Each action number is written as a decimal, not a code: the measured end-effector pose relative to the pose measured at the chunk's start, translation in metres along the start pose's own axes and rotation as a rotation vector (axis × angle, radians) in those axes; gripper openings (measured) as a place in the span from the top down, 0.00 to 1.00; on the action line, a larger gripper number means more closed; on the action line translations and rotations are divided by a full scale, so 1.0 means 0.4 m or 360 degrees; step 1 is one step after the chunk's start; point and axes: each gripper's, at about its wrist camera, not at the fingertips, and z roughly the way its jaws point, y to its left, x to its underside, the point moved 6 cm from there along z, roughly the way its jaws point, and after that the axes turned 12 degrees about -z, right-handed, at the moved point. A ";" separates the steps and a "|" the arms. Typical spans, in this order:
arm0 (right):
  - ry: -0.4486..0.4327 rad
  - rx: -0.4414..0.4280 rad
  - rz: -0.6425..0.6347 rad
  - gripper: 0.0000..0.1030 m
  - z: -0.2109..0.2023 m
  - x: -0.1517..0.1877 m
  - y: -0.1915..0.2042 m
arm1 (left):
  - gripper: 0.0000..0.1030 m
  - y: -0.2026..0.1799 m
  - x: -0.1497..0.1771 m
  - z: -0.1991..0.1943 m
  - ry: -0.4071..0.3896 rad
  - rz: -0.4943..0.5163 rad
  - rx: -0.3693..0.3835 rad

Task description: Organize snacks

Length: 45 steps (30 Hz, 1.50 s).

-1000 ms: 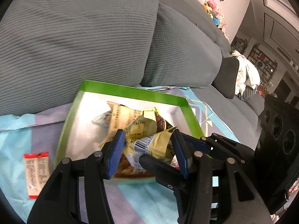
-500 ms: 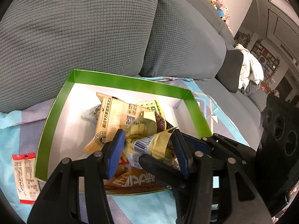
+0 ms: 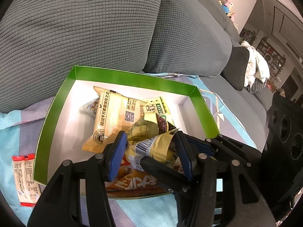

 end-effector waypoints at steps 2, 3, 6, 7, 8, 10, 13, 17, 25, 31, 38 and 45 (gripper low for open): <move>0.0001 -0.0002 0.0002 0.49 0.001 -0.001 -0.001 | 0.48 -0.002 -0.001 0.003 0.0003 0.0006 -0.0006; 0.0001 -0.0002 0.0004 0.49 0.002 -0.001 -0.001 | 0.48 -0.002 -0.001 0.004 0.0004 0.0008 -0.0007; 0.0003 -0.0003 0.0005 0.49 0.003 -0.001 -0.003 | 0.48 -0.001 -0.001 0.008 0.0007 0.0009 -0.0007; 0.0003 -0.0002 0.0005 0.49 0.002 -0.001 -0.002 | 0.48 -0.001 -0.002 0.009 0.0008 0.0009 -0.0007; 0.0002 -0.0001 0.0005 0.49 0.002 -0.001 -0.002 | 0.48 0.000 -0.002 0.010 0.0009 0.0009 -0.0007; 0.0003 0.0000 0.0004 0.49 0.003 -0.001 -0.003 | 0.48 -0.001 -0.002 0.010 0.0009 0.0008 -0.0006; 0.0003 -0.0004 0.0011 0.49 0.003 0.000 -0.003 | 0.48 -0.001 -0.001 0.012 0.0011 0.0012 -0.0010; 0.0006 -0.0005 0.0015 0.49 0.001 0.002 -0.004 | 0.48 -0.002 0.001 0.015 0.0011 0.0015 -0.0014; 0.0013 -0.0004 0.0012 0.49 0.003 0.001 -0.002 | 0.47 -0.002 0.003 0.018 0.0017 0.0007 -0.0016; 0.0017 -0.0011 0.0019 0.49 0.003 0.004 -0.005 | 0.45 0.006 0.003 0.018 0.0026 -0.0008 -0.0016; 0.0023 -0.0016 0.0031 0.49 0.005 0.007 -0.009 | 0.40 0.012 0.003 0.018 0.0028 -0.0013 -0.0032; 0.0029 -0.0014 0.0033 0.49 0.002 0.012 -0.009 | 0.38 0.014 0.004 0.017 0.0028 -0.0021 -0.0044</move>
